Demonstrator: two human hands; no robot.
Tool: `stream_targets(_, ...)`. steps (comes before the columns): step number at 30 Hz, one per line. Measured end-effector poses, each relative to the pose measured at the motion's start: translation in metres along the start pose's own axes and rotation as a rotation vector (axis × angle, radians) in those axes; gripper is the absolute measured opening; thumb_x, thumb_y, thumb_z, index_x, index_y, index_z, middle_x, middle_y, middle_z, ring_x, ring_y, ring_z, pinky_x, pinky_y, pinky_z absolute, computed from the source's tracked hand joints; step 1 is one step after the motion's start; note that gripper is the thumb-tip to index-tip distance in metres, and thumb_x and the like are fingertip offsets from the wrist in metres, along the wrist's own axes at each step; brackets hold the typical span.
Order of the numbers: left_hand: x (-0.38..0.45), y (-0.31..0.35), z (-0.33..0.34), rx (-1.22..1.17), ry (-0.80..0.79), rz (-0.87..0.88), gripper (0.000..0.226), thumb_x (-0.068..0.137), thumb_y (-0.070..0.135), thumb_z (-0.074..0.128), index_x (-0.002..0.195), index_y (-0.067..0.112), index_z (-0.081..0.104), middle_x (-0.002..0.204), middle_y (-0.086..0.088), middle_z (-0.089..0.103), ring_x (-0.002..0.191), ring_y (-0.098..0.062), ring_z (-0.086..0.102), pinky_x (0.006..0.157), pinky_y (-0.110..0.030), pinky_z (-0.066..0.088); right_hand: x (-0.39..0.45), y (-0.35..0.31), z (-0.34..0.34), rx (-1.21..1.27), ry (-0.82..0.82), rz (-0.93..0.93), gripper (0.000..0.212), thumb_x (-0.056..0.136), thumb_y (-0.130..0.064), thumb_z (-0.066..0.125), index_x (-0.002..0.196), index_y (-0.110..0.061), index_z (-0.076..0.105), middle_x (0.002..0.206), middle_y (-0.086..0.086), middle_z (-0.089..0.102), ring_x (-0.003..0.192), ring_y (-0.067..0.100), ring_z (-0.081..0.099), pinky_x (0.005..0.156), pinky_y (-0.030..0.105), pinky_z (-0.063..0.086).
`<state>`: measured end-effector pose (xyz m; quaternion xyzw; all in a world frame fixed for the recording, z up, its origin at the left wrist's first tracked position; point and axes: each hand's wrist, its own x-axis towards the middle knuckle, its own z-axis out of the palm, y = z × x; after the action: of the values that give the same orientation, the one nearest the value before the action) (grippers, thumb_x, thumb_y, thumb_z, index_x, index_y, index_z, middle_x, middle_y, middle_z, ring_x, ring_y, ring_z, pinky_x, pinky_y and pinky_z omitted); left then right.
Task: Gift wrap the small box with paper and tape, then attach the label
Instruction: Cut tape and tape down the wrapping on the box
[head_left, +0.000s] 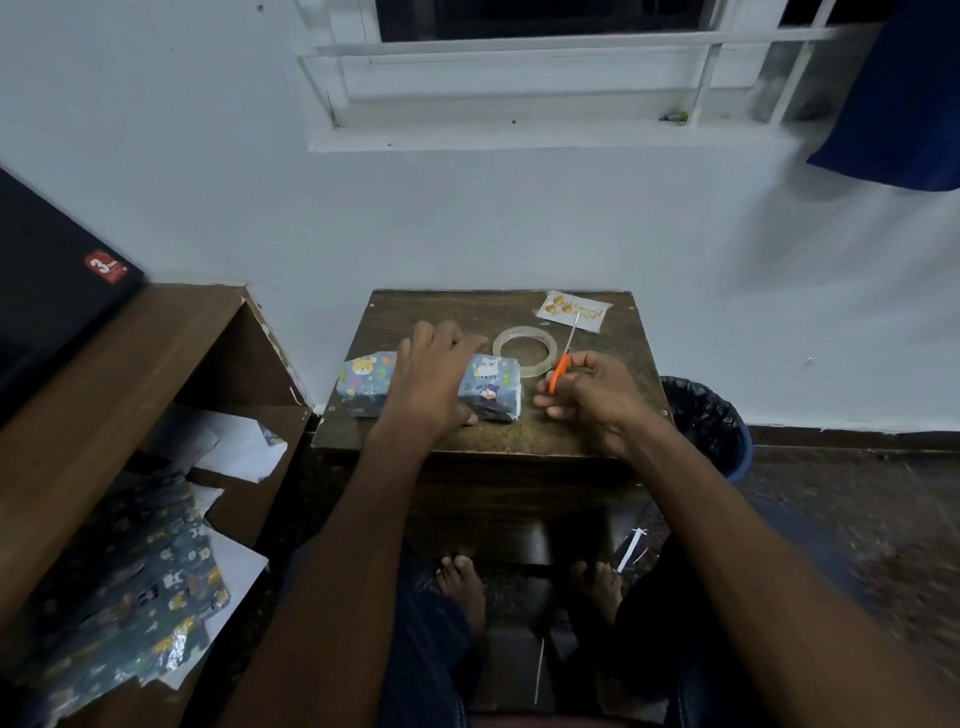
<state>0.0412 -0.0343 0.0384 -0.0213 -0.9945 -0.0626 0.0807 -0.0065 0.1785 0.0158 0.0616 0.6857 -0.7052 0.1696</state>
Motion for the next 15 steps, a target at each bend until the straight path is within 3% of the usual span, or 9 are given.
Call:
stream_targets(3, -0.004, 0.003, 0.007, -0.004, 0.077, 0.018, 0.091, 0.066, 0.021, 0.096, 0.146, 0.03, 0.054, 0.134, 0.002, 0.042, 0.123, -0.023, 0.038, 0.1, -0.036, 0.039, -0.003, -0.001, -0.002, 0.017, -0.016, -0.02, 0.022, 0.097, 0.006, 0.063, 0.118, 0.0, 0.062, 0.098, 0.021, 0.078, 0.095, 0.037, 0.077, 0.063, 0.03, 0.062)
stream_targets(6, -0.01, 0.009, 0.005, 0.026, 0.084, -0.005, 0.09, 0.067, 0.033, 0.097, 0.145, 0.033, 0.052, 0.133, 0.001, 0.037, 0.121, -0.022, 0.039, 0.097, -0.034, 0.042, -0.007, -0.001, -0.002, 0.028, -0.036, -0.04, 0.02, 0.098, 0.005, 0.063, 0.117, -0.001, 0.062, 0.097, 0.019, 0.079, 0.096, 0.037, 0.077, 0.064, 0.031, 0.061)
stream_targets(9, -0.017, 0.015, 0.0, -0.001, 0.046, -0.045, 0.103, 0.062, 0.041, 0.1, 0.149, 0.033, 0.044, 0.132, 0.001, 0.032, 0.121, -0.019, 0.04, 0.087, -0.032, 0.047, -0.01, -0.002, -0.001, 0.031, -0.064, -0.048, 0.017, 0.098, 0.003, 0.064, 0.114, -0.003, 0.063, 0.097, 0.017, 0.079, 0.094, 0.035, 0.077, 0.062, 0.029, 0.058)
stream_targets(11, -0.025, 0.016, -0.006, -0.004, -0.023, -0.074, 0.114, 0.059, 0.04, 0.102, 0.153, 0.034, 0.038, 0.139, 0.001, 0.028, 0.124, -0.02, 0.046, 0.086, -0.036, 0.052, -0.011, -0.002, -0.001, 0.039, -0.098, -0.047, 0.016, 0.098, 0.003, 0.063, 0.113, -0.003, 0.062, 0.099, 0.018, 0.079, 0.093, 0.034, 0.077, 0.06, 0.028, 0.057)
stream_targets(15, -0.034, 0.017, -0.011, 0.0, -0.186, -0.157, 0.125, 0.063, 0.032, 0.102, 0.162, 0.034, 0.026, 0.166, -0.002, 0.013, 0.135, -0.033, 0.055, 0.101, -0.051, 0.051, -0.014, -0.003, 0.001, 0.034, -0.142, -0.055, 0.015, 0.099, 0.003, 0.064, 0.113, -0.002, 0.063, 0.099, 0.019, 0.079, 0.09, 0.033, 0.077, 0.057, 0.026, 0.056)
